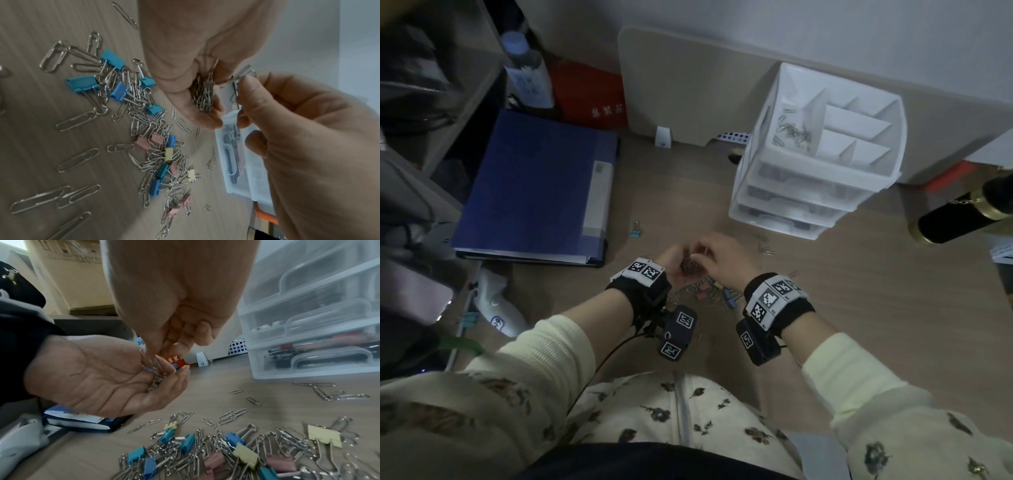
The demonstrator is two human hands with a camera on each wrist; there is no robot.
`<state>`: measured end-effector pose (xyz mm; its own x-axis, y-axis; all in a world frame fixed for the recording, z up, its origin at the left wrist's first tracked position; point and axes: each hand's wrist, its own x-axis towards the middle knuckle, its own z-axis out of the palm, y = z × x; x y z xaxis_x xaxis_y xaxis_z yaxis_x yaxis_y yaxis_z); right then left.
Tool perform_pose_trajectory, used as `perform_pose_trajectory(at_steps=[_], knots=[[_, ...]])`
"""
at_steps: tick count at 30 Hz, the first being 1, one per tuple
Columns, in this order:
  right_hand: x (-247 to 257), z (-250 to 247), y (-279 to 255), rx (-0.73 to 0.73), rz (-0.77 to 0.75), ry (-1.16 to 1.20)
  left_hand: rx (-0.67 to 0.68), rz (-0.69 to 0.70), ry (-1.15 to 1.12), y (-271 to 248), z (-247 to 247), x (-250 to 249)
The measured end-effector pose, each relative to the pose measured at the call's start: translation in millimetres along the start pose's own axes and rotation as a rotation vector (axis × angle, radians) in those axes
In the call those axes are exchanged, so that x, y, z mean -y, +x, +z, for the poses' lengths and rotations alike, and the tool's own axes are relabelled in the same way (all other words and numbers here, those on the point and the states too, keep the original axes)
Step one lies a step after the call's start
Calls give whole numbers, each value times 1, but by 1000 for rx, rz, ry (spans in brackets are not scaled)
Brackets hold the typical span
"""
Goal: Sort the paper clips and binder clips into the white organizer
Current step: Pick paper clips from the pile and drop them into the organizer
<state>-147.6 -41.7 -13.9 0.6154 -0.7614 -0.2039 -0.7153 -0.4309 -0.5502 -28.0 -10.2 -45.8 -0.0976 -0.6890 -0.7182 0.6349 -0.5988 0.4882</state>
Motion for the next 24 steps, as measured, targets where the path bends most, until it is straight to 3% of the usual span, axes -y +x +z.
perform_pose_trajectory(at_steps=[6, 13, 18, 24], knots=[[7, -7, -6, -38, -5, -43, -21, -5, 15, -5, 4, -3], [9, -9, -15, -238, 81, 50, -105, -47, 100, -13, 10, -11], [12, -19, -16, -389, 135, 167, -24, -56, 142, -19, 30, -30], [14, -65, -14, -526, 157, 201, 65, 35, 177, -31, 84, -62]])
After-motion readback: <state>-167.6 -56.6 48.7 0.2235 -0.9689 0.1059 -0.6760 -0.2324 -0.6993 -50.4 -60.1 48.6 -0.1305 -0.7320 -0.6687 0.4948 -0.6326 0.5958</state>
